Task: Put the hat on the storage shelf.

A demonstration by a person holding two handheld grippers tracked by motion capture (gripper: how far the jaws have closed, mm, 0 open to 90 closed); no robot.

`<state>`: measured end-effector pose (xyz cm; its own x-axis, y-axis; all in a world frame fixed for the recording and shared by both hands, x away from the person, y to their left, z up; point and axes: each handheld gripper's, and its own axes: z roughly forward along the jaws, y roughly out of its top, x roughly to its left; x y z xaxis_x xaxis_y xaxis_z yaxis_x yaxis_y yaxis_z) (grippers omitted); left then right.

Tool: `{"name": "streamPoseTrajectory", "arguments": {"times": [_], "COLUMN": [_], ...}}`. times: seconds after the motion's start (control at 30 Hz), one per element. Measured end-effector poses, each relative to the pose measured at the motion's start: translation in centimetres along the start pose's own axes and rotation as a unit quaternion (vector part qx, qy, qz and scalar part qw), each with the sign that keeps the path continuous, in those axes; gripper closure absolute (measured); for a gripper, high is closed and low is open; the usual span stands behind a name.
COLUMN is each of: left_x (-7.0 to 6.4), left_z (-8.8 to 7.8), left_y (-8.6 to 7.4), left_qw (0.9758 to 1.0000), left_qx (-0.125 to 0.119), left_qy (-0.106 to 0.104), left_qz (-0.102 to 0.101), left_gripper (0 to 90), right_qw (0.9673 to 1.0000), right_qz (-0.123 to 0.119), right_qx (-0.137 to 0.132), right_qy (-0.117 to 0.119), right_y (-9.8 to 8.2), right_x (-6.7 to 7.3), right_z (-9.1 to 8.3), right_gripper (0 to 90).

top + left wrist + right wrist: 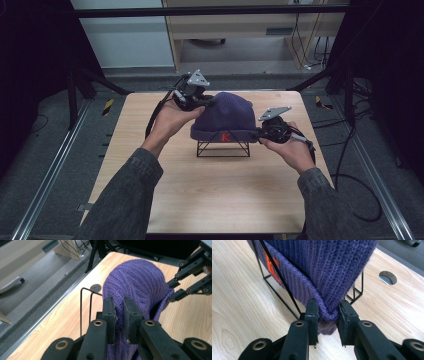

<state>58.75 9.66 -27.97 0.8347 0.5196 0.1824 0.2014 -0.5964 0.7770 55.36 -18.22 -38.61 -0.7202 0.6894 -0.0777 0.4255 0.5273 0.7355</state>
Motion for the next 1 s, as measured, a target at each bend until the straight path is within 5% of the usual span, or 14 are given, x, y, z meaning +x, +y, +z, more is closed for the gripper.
{"name": "streamPoseTrajectory", "arguments": {"times": [1.0], "left_x": [-0.9], "left_z": [1.6], "left_y": [-4.1], "left_qw": [0.9996], "left_qx": [0.018], "left_qy": [-0.020], "left_qz": [-0.007], "left_gripper": [80.6], "right_qw": [0.9996], "right_qz": [0.004], "right_qx": [0.026], "right_qy": [0.003], "right_y": [-2.8], "right_x": [0.6], "right_z": [3.0], "right_gripper": [71.5]}}
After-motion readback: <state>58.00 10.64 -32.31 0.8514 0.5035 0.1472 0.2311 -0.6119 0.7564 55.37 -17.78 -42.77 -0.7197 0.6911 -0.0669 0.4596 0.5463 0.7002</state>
